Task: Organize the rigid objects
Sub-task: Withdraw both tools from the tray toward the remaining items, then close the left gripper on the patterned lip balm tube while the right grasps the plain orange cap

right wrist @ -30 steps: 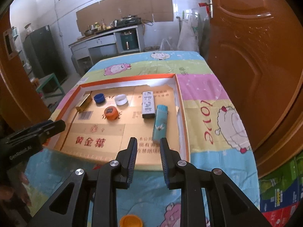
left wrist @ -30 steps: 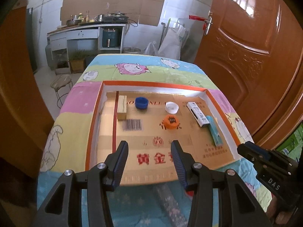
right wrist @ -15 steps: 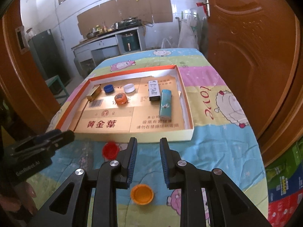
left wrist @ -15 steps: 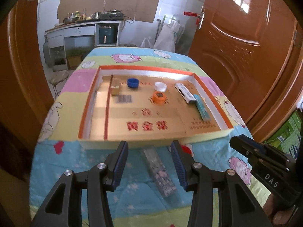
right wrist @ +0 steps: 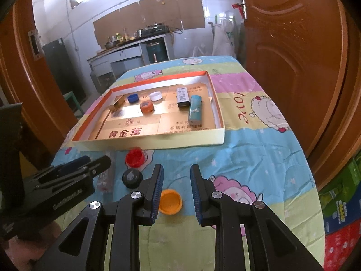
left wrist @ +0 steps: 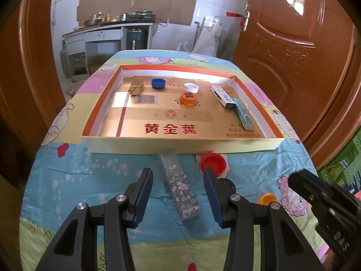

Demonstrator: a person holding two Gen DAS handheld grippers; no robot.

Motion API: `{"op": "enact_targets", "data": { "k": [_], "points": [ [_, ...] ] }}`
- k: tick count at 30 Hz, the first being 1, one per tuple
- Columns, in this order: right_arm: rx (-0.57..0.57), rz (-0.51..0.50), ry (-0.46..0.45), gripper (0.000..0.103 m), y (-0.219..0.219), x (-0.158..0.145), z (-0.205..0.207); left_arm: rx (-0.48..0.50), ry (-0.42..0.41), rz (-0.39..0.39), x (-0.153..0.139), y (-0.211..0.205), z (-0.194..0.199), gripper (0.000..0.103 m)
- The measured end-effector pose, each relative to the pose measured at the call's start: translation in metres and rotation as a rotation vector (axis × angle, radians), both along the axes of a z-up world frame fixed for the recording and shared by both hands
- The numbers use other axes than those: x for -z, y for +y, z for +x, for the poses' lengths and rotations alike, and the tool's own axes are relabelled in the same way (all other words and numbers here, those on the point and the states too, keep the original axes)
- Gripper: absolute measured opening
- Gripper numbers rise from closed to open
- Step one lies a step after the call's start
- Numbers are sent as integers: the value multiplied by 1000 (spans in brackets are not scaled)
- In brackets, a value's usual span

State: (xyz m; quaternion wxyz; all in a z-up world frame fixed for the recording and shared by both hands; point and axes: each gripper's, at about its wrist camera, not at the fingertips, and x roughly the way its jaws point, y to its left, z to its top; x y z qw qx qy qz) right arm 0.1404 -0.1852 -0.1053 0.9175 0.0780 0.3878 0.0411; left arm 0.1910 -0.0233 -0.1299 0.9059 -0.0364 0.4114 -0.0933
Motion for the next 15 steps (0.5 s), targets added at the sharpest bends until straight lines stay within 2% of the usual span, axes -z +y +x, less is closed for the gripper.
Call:
{"op": "enact_targets", "data": {
  "k": [9,15],
  "points": [
    [-7,26,25,26,-2,17,-10,-33,40,-3,18,-2,7,47],
    [-17,30,52,35,2,26,-9,-34,47,11,23,0,9,42]
  ]
}}
